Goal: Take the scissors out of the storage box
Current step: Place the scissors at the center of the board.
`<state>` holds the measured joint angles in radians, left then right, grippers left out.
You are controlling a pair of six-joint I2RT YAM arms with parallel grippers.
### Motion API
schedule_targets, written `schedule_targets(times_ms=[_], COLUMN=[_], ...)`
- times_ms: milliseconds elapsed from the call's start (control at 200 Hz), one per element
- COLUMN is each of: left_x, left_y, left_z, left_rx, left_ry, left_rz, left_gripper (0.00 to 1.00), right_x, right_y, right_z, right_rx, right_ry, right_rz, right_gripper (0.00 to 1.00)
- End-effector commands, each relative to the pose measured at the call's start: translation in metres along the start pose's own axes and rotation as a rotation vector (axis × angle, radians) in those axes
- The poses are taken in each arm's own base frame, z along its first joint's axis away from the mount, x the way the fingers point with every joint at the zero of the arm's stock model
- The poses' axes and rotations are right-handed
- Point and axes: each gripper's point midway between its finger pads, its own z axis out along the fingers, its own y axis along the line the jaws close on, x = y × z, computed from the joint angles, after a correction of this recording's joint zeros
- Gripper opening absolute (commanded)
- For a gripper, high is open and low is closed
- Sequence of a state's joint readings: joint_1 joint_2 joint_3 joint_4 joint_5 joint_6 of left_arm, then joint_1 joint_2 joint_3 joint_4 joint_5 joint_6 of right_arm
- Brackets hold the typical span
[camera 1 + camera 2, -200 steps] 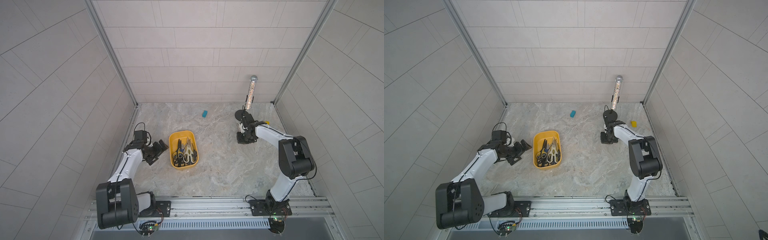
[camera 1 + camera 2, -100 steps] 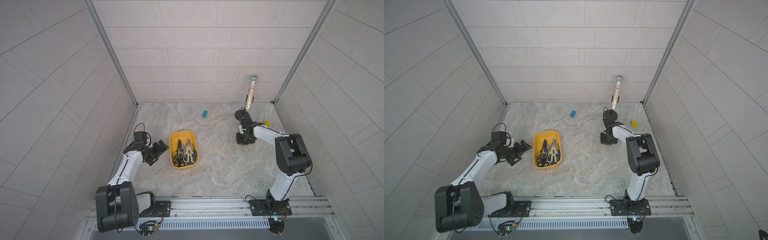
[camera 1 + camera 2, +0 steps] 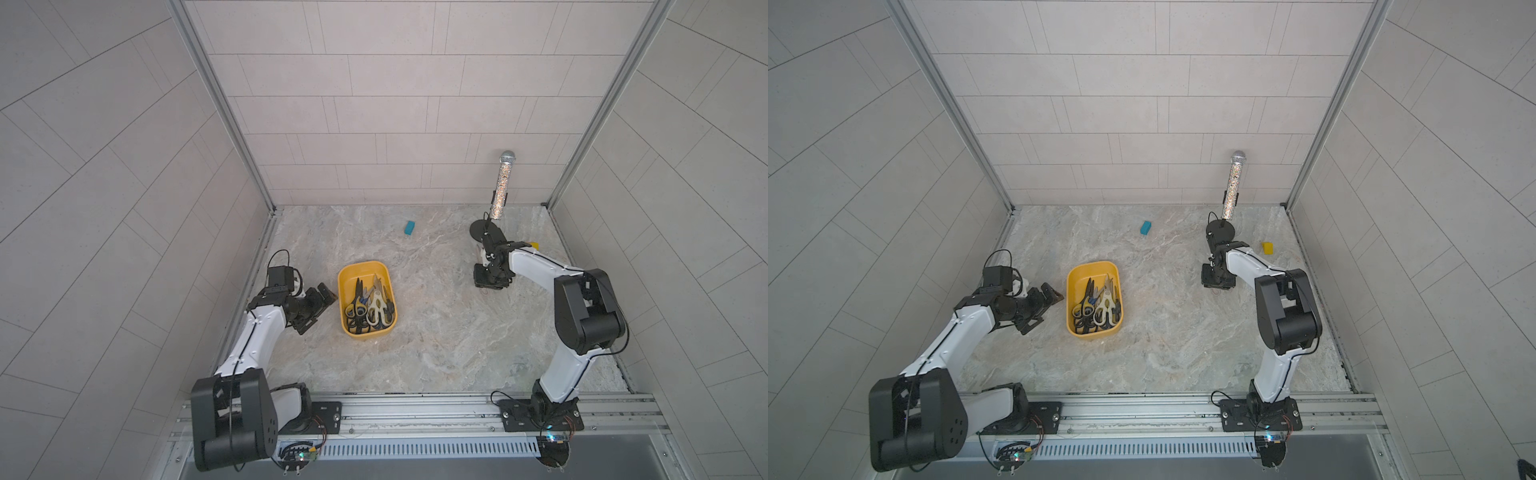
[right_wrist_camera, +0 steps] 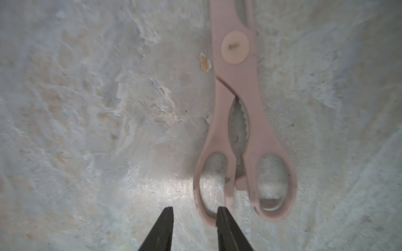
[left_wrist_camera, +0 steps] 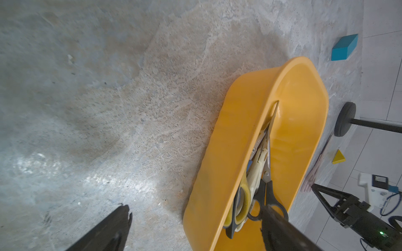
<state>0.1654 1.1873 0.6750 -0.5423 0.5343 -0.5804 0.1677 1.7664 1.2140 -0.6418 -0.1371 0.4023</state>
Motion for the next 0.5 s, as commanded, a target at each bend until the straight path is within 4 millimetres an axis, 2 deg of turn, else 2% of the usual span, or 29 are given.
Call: schedule_targets(times_ms=[0,140,225,375,495], left_x=[-0.002,-0.004,-0.002,-0.001,-0.003], left_y=[0.001,0.003,0.004,0.005,0.008], left_z=[0.001,0.002,0.003,0.002,0.003], left_rx=[0.001,0.007,0.011,0.021,0.026], left_ry=[-0.024,-0.04,-0.038,-0.049,-0.069], left_rz=[0.009,-0.001,-0.012,-0.021,-0.054], left_gripper=[1.0,1.0,1.0,1.0,1.0], right_x=[-0.006,0.002,0.009,0.025,0.044], right_y=[0.007,0.034,0.06,0.12,0.178], right_z=[-0.047,-0.074,-0.086,-0.101,-0.11], right_rx=[-0.005,-0.058,-0.101,-0.207,-0.321], right_ry=[-0.061,-0.095,-0.113,-0.142,-0.153], right_rz=[0.022,0.018,-0.001,-0.074,-0.16], right_gripper=[0.37,0.37,0.37,0.36,0.36])
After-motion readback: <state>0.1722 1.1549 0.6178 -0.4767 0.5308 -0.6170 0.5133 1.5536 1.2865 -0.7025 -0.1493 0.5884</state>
